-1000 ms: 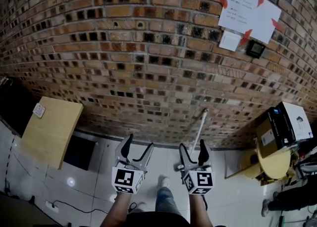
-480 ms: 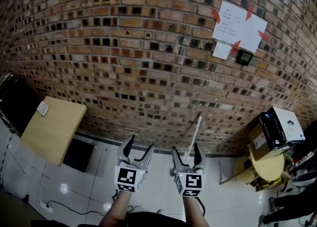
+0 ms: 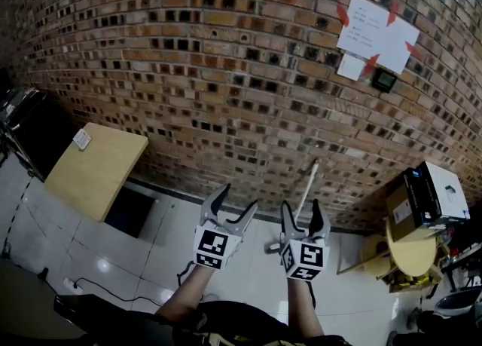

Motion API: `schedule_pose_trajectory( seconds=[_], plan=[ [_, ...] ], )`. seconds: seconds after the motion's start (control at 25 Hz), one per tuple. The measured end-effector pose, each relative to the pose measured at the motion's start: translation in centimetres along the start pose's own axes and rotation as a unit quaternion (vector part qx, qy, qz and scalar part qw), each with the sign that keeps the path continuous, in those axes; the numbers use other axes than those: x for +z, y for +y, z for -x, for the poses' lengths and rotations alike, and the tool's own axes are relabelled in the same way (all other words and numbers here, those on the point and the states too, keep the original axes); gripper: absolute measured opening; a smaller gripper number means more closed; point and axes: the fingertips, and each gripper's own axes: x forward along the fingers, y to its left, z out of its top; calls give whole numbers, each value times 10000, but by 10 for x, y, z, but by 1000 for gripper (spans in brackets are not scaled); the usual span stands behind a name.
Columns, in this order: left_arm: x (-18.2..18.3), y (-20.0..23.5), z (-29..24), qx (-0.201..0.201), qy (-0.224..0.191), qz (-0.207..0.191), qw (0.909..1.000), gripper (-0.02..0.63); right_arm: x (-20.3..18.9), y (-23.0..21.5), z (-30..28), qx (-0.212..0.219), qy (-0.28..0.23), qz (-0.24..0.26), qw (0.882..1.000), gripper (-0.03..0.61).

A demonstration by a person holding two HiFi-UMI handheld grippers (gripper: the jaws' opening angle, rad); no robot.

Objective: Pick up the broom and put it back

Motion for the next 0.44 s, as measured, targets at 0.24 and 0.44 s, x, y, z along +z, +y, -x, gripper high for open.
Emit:
schedule_pose_trajectory(
  seconds=[0.24, 0.44],
  plan=[
    [-2, -1, 9, -16, -29, 103, 9999, 316, 8, -9, 8, -94, -78, -11, 9999, 337],
    [0, 6, 13, 46, 9, 24, 10000, 316, 2, -21, 20, -284, -12, -82, 9996, 333]
  ],
)
